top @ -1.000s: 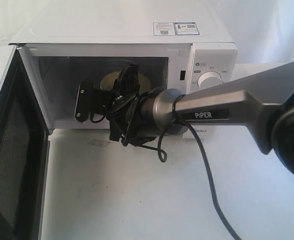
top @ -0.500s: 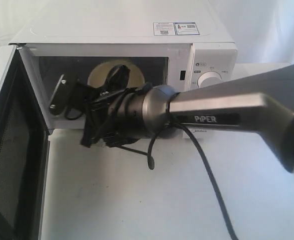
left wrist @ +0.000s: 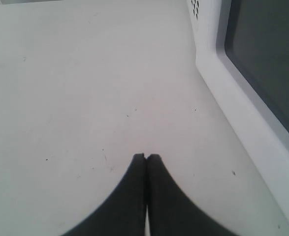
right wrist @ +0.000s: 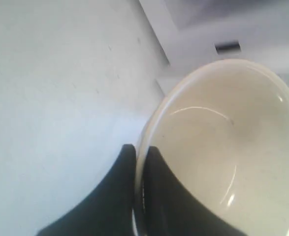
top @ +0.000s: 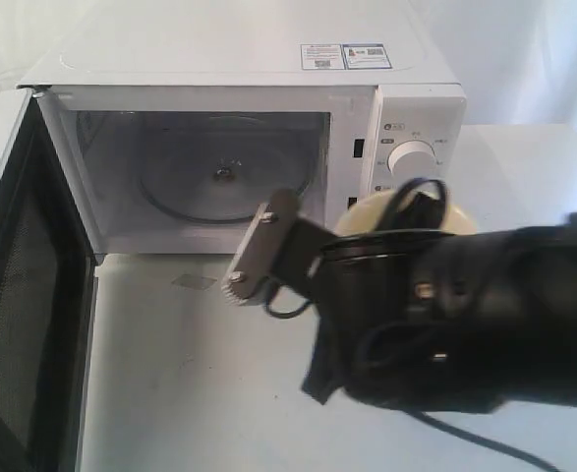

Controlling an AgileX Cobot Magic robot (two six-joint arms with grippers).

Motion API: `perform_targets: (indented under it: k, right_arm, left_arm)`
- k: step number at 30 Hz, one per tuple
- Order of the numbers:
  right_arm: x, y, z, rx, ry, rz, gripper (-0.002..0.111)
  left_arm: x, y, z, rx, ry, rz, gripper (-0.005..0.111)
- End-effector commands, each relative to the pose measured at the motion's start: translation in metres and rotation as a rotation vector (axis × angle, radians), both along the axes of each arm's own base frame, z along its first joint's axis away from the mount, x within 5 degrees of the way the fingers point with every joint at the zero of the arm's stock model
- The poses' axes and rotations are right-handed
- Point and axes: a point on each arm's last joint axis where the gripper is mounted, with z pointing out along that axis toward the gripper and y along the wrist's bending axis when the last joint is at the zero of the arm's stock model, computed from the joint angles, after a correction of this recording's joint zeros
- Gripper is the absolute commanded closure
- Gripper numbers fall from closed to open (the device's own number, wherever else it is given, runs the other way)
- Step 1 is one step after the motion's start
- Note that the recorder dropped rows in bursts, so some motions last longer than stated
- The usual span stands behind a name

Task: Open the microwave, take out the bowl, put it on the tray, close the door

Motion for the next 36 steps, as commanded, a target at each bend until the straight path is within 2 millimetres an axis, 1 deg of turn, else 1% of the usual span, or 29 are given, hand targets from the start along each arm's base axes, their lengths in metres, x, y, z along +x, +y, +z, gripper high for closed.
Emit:
perform_targets:
  k: [1, 2, 4, 5, 6, 8, 11, 14, 19, 20, 21, 23, 24, 25, 26, 28, 30, 31, 34, 35, 36]
  right_arm:
    - [-0.005, -0.055, -0.001, 0.145, 0.018, -0.167, 0.108]
    - [-0.006, -0.062, -0.003, 0.213, 0.046, -0.189, 0.108]
    - [-0.008, -0.070, -0.009, 0.337, 0.129, -0.226, 0.108]
    - [-0.009, -0.074, -0.012, 0.362, 0.180, -0.248, 0.108]
    - [-0.009, -0.078, -0.016, 0.368, 0.223, -0.259, 0.108]
    - [-0.008, -0.083, -0.022, 0.357, 0.251, -0.242, 0.108]
    - [-0.005, -0.081, -0.027, 0.384, 0.241, -0.216, 0.108]
    - [-0.003, -0.079, -0.033, 0.370, 0.254, -0.214, 0.108]
    - [0.001, -0.077, -0.050, 0.307, 0.304, -0.228, 0.108]
    - [0.003, -0.077, -0.057, 0.273, 0.323, -0.231, 0.108]
    - [0.003, -0.077, -0.060, 0.264, 0.331, -0.232, 0.108]
    - [0.004, -0.076, -0.064, 0.259, 0.340, -0.231, 0.102]
    - [0.005, -0.076, -0.064, 0.243, 0.329, -0.215, 0.093]
    - [0.006, -0.077, -0.063, 0.232, 0.323, -0.207, 0.088]
    - [0.007, -0.077, -0.063, 0.217, 0.316, -0.197, 0.078]
    - [0.007, -0.078, -0.063, 0.203, 0.307, -0.184, 0.066]
    - [0.008, -0.077, -0.055, 0.215, 0.296, -0.196, 0.067]
    - [0.010, -0.076, -0.047, 0.238, 0.277, -0.198, 0.068]
    - [0.015, -0.071, -0.009, 0.347, 0.173, -0.175, 0.072]
    - [0.014, -0.071, 0.003, 0.381, 0.136, -0.164, 0.072]
    - [0.014, -0.072, 0.012, 0.401, 0.114, -0.158, 0.072]
  left_arm:
    - [0.000, 0.000, -0.001, -0.008, 0.001, -0.004, 0.107]
    - [0.000, 0.000, -0.001, -0.008, 0.001, -0.004, 0.107]
    - [0.000, 0.000, -0.001, -0.008, 0.001, -0.004, 0.107]
    - [0.000, 0.000, -0.001, -0.008, 0.001, -0.004, 0.107]
    - [0.000, 0.000, -0.001, -0.008, 0.001, -0.004, 0.107]
    - [0.000, 0.000, -0.001, -0.008, 0.001, -0.004, 0.107]
    - [0.000, 0.000, -0.001, -0.008, 0.001, -0.004, 0.107]
    - [0.000, 0.000, -0.001, -0.008, 0.001, -0.004, 0.107]
    - [0.000, 0.000, -0.001, -0.008, 0.001, -0.004, 0.107]
    - [0.000, 0.000, -0.001, -0.008, 0.001, -0.004, 0.107]
    - [0.000, 0.000, -0.001, -0.008, 0.001, -0.004, 0.107]
    - [0.000, 0.000, -0.001, -0.008, 0.001, -0.004, 0.107]
    - [0.000, 0.000, -0.001, -0.008, 0.001, -0.004, 0.107]
    - [0.000, 0.000, -0.001, -0.008, 0.001, -0.004, 0.107]
    - [0.000, 0.000, -0.001, -0.008, 0.001, -0.004, 0.107]
    - [0.000, 0.000, -0.001, -0.008, 0.001, -0.004, 0.107]
    - [0.000, 0.000, -0.001, -0.003, -0.001, -0.006, 0.107]
    - [0.000, 0.000, 0.000, 0.025, -0.013, -0.015, 0.107]
    - [0.004, 0.000, 0.013, 0.121, -0.155, -0.032, 0.107]
    - [0.005, 0.001, 0.019, 0.123, -0.224, -0.024, 0.107]
    - [0.005, 0.001, 0.023, 0.124, -0.271, -0.018, 0.107]
